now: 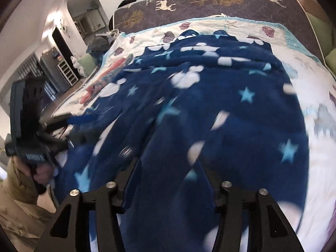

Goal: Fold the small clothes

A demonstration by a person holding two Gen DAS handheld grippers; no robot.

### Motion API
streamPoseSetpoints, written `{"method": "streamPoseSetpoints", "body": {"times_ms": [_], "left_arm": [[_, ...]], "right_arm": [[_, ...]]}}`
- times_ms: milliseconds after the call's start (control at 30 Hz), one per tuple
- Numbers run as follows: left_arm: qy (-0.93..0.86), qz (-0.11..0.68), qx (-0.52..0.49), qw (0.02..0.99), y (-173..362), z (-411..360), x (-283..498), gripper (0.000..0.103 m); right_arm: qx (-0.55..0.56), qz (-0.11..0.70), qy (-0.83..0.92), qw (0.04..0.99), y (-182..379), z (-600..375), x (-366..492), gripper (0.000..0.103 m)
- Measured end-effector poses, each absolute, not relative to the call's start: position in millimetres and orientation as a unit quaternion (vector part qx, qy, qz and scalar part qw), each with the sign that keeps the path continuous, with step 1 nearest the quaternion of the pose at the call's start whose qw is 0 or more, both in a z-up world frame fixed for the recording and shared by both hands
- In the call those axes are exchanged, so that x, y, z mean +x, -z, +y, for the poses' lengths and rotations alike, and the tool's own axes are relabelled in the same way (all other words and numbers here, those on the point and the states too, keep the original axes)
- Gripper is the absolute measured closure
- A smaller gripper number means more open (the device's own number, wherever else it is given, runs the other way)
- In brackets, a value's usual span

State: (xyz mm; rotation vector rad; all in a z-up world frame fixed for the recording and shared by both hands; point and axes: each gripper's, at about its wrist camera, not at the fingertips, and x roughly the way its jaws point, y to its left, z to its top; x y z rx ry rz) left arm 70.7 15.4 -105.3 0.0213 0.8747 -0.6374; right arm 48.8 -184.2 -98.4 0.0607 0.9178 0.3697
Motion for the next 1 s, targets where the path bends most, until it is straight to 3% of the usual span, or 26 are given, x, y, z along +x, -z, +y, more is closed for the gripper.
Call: {"method": "streamPoseSetpoints", "body": {"times_ms": [300,500,567,633,667,800,1000], "left_arm": [[0.359,0.377,0.042,0.853,96,-7,3,0.022],[0.353,0.391,0.062,0.848,114,-30,-9,0.022],[0.339,0.393,0.068,0.852,117,-32,-9,0.029],[0.318,0.392,0.064,0.861,115,-27,-3,0.073],[0.312,0.394,0.053,0.863,113,-22,1,0.079],[0.293,0.385,-0.039,0.875,95,21,18,0.082],[0.281,0.372,-0.059,0.883,86,37,20,0.082]], "right_arm": [[0.023,0.416,-0.138,0.898,97,-188,-21,0.042],[0.01,0.415,-0.135,0.9,100,-179,-45,0.042],[0.004,0.413,-0.133,0.901,101,-176,-52,0.042],[-0.003,0.409,-0.134,0.903,100,-174,-59,0.042],[-0.008,0.407,-0.139,0.903,99,-172,-63,0.042],[-0.021,0.404,-0.162,0.9,102,-165,-74,0.042],[-0.07,0.392,-0.23,0.888,103,-133,-81,0.042]]}}
